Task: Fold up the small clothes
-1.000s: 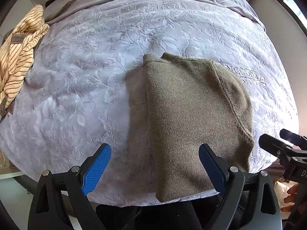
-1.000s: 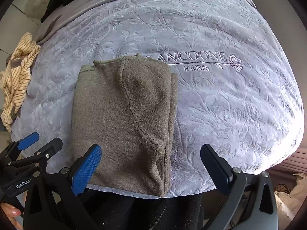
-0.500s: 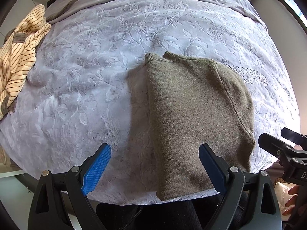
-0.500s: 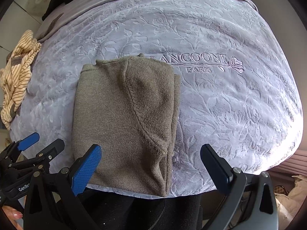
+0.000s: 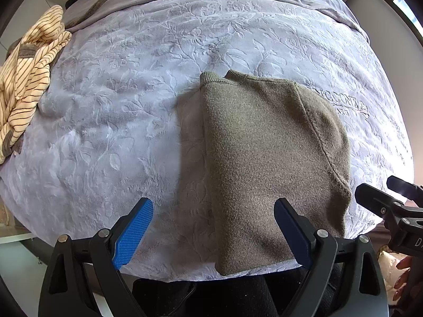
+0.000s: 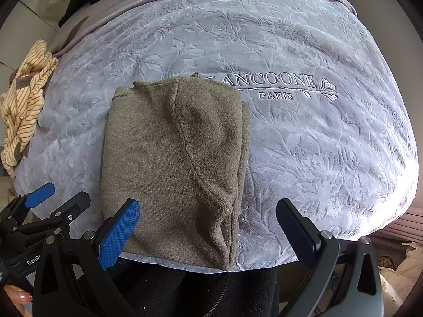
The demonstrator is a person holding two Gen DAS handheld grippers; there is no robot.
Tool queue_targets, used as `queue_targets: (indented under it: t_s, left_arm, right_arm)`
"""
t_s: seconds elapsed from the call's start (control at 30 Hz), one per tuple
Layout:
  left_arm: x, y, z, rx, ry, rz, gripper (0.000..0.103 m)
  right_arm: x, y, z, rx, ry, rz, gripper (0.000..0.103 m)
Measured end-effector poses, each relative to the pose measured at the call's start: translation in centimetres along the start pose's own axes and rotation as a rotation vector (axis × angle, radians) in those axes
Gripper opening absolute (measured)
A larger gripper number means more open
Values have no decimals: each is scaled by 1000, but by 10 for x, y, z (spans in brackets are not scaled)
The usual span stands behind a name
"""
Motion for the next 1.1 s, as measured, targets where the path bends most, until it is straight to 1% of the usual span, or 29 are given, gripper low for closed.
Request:
queue_targets:
  t_s: [1.1]
  left_arm:
    - [-2, 0, 1, 11, -5, 4, 93]
  right_arm:
    - [0, 1, 0, 2, -12, 5, 102]
Point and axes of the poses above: each gripper's, at about its wrist camera, not at the fingertips, and y roughly the way its jaws point, z to its left, x to its top, the point moved 5 cm from there along y, roughly the way its jaws point, and after that the axes turned 12 degrees about -x, right-handed, at the moved point
